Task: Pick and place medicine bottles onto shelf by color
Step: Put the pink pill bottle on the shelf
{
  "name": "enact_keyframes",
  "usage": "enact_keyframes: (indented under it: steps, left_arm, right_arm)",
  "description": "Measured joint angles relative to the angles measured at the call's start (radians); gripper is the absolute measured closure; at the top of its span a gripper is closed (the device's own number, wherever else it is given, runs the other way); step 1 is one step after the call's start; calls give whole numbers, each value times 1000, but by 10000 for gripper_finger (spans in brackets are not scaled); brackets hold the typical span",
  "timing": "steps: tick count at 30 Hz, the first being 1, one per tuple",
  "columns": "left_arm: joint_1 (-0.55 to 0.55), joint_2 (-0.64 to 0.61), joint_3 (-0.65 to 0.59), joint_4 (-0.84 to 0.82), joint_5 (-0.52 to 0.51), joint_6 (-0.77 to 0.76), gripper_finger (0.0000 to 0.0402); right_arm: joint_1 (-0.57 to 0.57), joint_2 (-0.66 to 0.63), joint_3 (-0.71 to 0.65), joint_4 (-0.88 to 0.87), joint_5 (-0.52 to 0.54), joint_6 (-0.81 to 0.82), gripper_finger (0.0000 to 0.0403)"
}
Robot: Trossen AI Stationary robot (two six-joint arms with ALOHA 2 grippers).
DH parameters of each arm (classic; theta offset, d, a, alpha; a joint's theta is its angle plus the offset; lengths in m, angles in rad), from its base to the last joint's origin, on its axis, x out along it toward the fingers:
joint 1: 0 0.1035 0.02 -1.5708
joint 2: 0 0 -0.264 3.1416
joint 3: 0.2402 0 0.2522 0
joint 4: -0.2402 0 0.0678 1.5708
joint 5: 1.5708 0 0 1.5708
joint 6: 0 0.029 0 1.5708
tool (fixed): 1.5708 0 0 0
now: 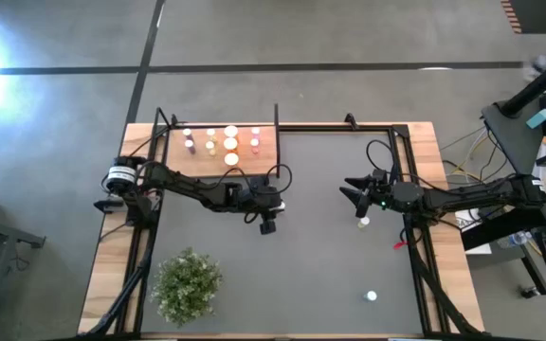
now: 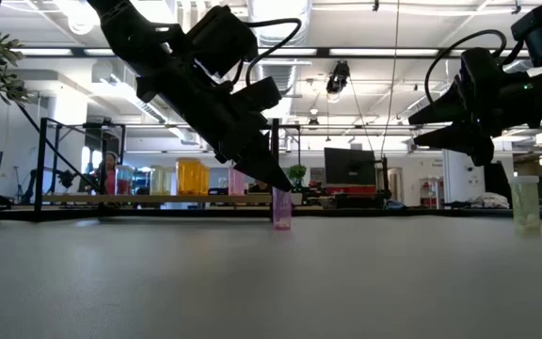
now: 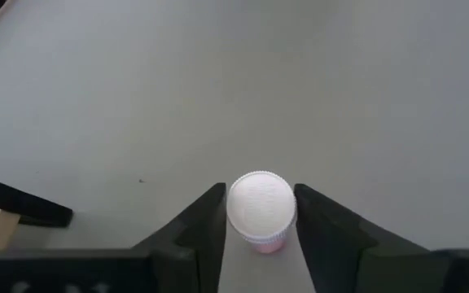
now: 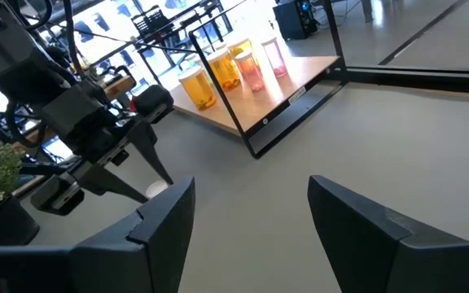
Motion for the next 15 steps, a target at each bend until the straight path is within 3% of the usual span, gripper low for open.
enact_keyframes:
  steps: [10,15]
  left_arm:
    - [1,-6,4,-6,2,0,301]
    - [18,-70,4,-69,-2,0,297]
  right_arm:
    - [0,0,0,0,0,0,174]
    - [0,0,0,0,0,0,174]
